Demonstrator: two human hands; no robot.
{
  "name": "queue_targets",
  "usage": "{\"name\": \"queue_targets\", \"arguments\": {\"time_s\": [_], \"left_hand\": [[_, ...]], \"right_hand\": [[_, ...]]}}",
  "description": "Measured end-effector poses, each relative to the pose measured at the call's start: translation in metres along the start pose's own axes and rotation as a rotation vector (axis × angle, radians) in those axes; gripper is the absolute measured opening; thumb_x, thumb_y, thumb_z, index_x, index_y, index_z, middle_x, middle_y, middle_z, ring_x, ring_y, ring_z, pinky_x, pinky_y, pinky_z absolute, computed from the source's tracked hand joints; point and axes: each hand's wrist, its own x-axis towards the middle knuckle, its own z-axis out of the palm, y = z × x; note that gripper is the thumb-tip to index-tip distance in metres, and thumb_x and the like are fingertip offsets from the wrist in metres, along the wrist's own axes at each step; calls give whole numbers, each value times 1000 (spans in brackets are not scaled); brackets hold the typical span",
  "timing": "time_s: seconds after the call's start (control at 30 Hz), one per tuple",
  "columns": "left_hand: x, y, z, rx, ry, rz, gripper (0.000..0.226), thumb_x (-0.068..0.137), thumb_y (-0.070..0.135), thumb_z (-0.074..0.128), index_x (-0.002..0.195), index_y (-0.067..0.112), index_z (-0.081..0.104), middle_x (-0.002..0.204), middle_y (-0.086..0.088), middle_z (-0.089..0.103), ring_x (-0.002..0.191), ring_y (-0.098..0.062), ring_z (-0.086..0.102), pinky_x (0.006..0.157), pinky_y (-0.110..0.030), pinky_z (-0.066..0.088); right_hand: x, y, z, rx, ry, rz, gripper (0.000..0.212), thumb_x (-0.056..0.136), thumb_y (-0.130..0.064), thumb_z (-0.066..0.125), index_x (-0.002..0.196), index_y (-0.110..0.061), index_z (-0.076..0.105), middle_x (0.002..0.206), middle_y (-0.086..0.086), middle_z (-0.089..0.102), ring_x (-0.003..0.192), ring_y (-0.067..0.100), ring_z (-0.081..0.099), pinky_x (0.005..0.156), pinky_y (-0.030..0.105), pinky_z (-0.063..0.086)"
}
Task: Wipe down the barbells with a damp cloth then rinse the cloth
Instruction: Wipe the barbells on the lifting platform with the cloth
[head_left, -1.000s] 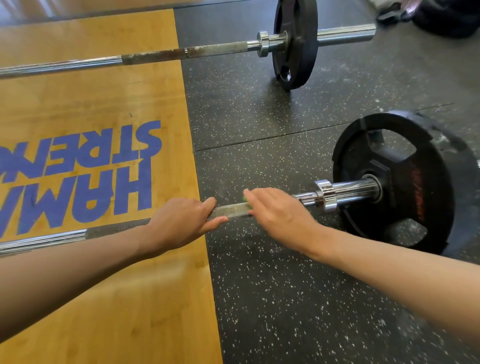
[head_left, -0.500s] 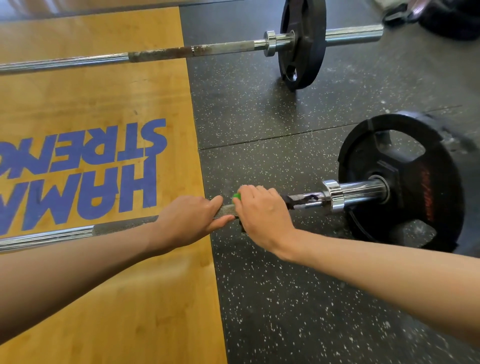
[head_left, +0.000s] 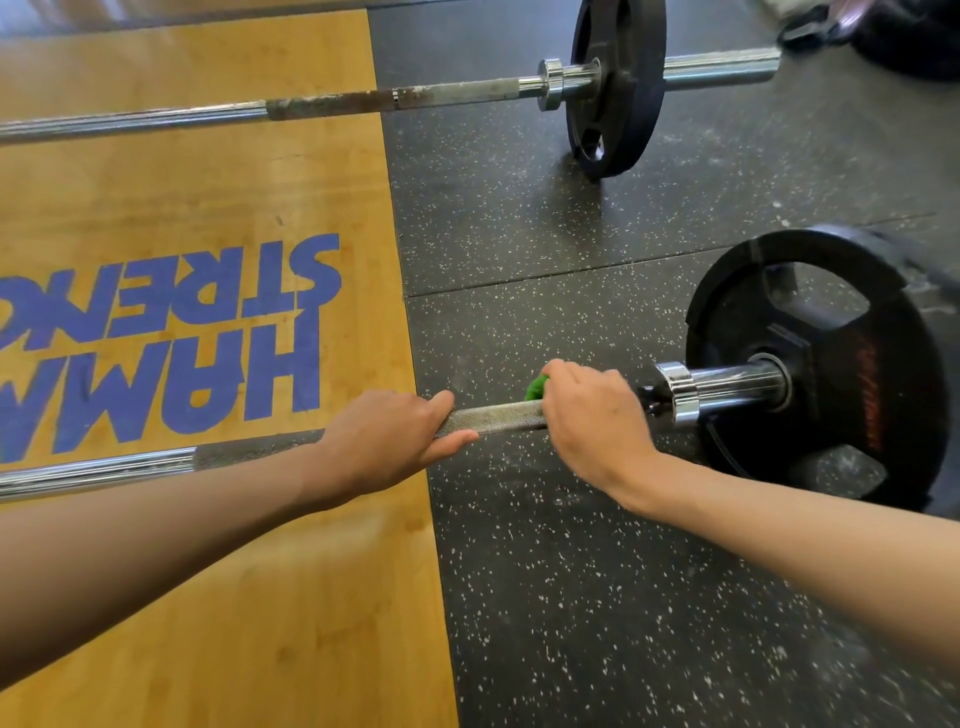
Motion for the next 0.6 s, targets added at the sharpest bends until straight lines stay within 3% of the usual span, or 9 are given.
{"name": "queue_targets", "arguments": {"time_s": [0.17,0.3,0.43,0.6], "left_hand": [[2,2,-3,-31,-16,-15,63,90,72,0,88,22,39,57,13,38,43,-8,38,40,-27,36],[1,0,-2,-21,-29,-8,67,92,74,1,89,21,42,59,9,48,45,-11,44,41,-32,40],[0,1,-3,1,-28,-2,69,91,74,-2,88,21,42,57,9,44,43,-9,41,38,-29,33],[-2,0,-4,-34,-36,1,70,91,76,0,90,21,43,60,9,47,45,-9,42,40,-28,33]], "right_hand": [[9,-54,20,8,22,-177,30,102,-22,34,96,-13,61,81,3,60,67,26,56,63,39,37],[-1,-16,7,7,-4,-321,33,108,-23,33,106,-14,64,81,-2,58,66,20,51,61,37,41],[-18,29,-8,-29,67,-197,40,109,-24,27,101,-9,64,78,-1,57,64,20,47,60,39,40],[-10,24,-7,19,-15,-68,36,105,-26,27,92,-16,60,74,-5,56,60,18,46,63,41,41]]}}
